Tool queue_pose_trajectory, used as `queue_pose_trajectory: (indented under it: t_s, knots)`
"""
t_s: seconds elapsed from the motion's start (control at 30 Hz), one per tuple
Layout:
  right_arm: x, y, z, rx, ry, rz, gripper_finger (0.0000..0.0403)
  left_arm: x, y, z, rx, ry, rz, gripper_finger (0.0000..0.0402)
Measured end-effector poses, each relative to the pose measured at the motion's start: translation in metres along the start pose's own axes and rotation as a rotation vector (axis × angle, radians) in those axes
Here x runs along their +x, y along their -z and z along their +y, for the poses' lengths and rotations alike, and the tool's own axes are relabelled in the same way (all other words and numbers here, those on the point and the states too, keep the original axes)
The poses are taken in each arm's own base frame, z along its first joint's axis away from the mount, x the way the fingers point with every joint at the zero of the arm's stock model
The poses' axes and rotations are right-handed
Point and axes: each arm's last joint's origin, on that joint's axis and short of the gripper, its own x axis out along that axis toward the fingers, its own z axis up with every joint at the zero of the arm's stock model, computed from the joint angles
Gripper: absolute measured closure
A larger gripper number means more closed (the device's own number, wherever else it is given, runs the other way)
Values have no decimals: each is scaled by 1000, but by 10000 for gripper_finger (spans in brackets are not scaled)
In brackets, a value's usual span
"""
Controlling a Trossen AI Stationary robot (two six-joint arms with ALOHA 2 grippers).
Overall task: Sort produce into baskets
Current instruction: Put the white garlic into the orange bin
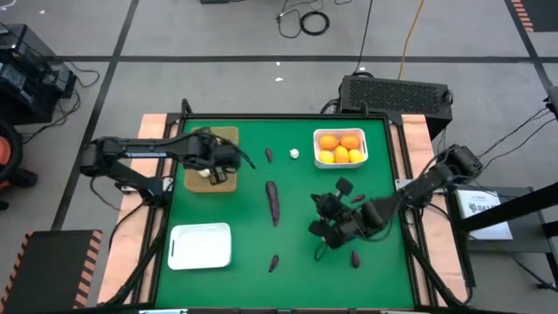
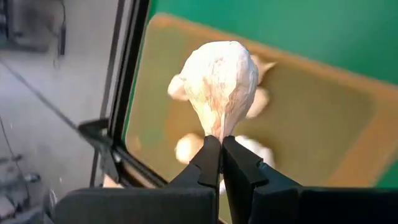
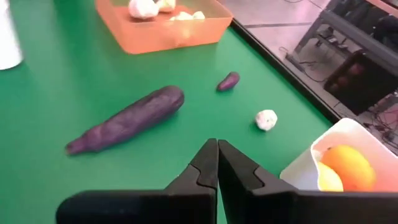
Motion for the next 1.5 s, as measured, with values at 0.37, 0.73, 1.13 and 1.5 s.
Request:
queue_pose_trajectory:
  t_s: [0.37,0.73,1.13,1.5]
  knots:
    - [36,-2,-9,60,-103,-15,403,53,42,11,-21,5,144,389]
    - [51,-16,-22,-8,-48,-27,403,65,45,10,27,19,158,364]
    - [52,-14,-23,-59,-41,-13,403,55,33,12,-5,80,79,237]
    - [51,-2,-26,-72,-73,108,403,39,-35,-3,-45,295,-507,228]
